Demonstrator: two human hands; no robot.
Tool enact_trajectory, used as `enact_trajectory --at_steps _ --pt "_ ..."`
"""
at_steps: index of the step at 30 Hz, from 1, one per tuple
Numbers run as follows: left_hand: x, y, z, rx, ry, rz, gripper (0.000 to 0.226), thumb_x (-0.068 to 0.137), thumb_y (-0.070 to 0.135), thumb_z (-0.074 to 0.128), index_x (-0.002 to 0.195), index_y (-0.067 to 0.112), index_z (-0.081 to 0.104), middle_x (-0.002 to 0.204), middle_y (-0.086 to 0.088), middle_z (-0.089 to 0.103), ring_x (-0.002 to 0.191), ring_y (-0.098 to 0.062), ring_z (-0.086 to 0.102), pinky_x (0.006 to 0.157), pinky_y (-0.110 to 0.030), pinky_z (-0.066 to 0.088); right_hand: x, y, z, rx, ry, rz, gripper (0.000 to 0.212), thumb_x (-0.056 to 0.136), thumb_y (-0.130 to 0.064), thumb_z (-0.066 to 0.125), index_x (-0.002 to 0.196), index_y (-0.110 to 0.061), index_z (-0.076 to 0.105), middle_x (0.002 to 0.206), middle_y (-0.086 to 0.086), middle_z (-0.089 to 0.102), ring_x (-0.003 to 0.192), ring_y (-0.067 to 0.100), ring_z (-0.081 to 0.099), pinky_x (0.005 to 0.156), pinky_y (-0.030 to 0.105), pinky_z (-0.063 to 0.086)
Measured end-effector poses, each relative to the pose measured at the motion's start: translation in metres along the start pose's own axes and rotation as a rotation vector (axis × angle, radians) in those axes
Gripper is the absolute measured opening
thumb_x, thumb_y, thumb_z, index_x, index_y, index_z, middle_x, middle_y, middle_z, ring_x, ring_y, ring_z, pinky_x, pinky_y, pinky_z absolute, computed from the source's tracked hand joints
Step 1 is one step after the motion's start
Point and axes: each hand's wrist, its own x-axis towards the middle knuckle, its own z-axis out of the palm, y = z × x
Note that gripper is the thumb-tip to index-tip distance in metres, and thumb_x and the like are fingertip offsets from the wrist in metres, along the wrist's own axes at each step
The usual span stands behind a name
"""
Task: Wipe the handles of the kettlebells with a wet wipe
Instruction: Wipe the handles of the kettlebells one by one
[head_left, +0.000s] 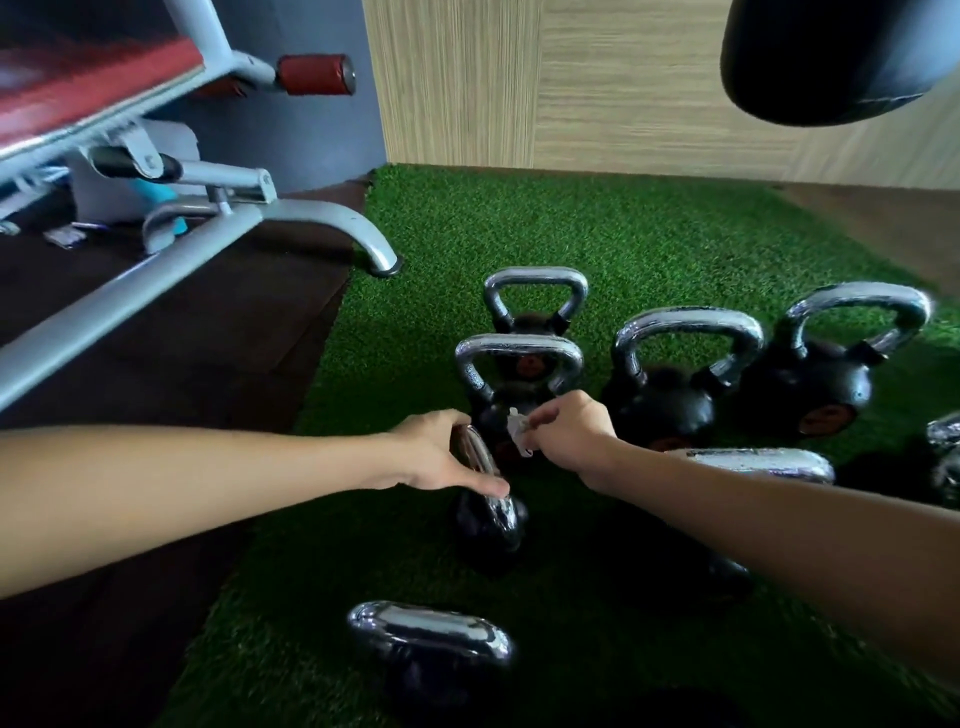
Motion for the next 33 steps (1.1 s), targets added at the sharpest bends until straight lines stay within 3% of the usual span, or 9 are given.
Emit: enact_trajectory --at_steps 6,12,16,19,25,29,33 --pt "-0.003 -0.021 0.005 -0.046 0.008 0.058 0.13 0.045 0.08 0.082 0.156 0.037 0.029 0.142 0.0 0.055 0.125 -0.012 0.053 0.1 -0.03 0.049 0.013 0.003 0.027 -0.006 -0.128 -0.022 0.01 0.079 -0.02 0.083 0.088 -0.018 0.079 0.078 -0.006 0.067 0.062 -0.001 0.054 0.043 0.009 0.034" --pt "-0.01 -0.044 0.007 -0.108 -0.002 0.108 0.13 0.047 0.077 0.084 0.156 0.039 0.026 0.152 0.011 0.045 0.132 -0.004 0.047 0.107 -0.029 0.043 0.021 0.01 0.059 -0.072 -0.17 -0.065 0.014 0.083 -0.025 0.079 0.096 -0.02 0.081 0.093 0.0 0.076 0.079 0.009 0.065 0.048 0.01 0.036" --pt "-0.011 -0.063 0.01 -0.205 -0.017 0.168 0.127 0.054 0.073 0.086 0.159 0.041 0.022 0.157 0.015 0.039 0.137 0.002 0.04 0.113 -0.034 0.041 0.026 0.01 0.075 -0.056 -0.19 -0.067 0.01 0.087 -0.024 0.075 0.093 -0.019 0.082 0.087 0.001 0.075 0.071 0.007 0.061 0.045 0.007 0.033" --pt "-0.007 -0.071 0.01 -0.247 -0.024 0.181 0.136 0.049 0.078 0.085 0.161 0.037 0.019 0.16 0.018 0.035 0.138 0.005 0.039 0.115 -0.035 0.04 0.028 0.001 0.081 0.005 -0.178 -0.115 0.013 0.089 -0.026 0.075 0.094 -0.017 0.082 0.089 0.001 0.077 0.075 0.007 0.064 0.058 0.013 0.042" --pt "0.001 -0.08 0.013 -0.297 -0.032 0.235 0.128 0.058 0.066 0.086 0.161 0.036 0.017 0.155 0.022 0.042 0.137 0.008 0.04 0.109 -0.026 0.039 0.028 -0.002 0.073 0.15 -0.214 -0.227 0.012 0.086 -0.025 0.077 0.097 -0.026 0.082 0.079 -0.011 0.075 0.069 -0.004 0.06 0.057 0.007 0.038" --pt "0.009 -0.079 0.012 -0.312 -0.041 0.257 0.122 0.063 0.065 0.086 0.161 0.038 0.018 0.152 0.025 0.044 0.134 0.01 0.043 0.106 -0.026 0.04 0.029 0.001 0.071 0.203 -0.218 -0.207 0.018 0.087 -0.027 0.077 0.104 -0.024 0.08 0.082 -0.007 0.075 0.071 -0.001 0.061 0.066 0.017 0.044" --pt "0.014 -0.081 0.01 -0.317 -0.056 0.258 0.123 0.059 0.072 0.085 0.16 0.04 0.022 0.151 0.027 0.045 0.134 0.008 0.044 0.113 -0.034 0.04 0.017 -0.004 0.066 0.271 -0.235 -0.24 0.018 0.09 -0.022 0.075 0.107 -0.023 0.08 0.077 -0.013 0.073 0.057 -0.012 0.058 0.056 0.006 0.039"
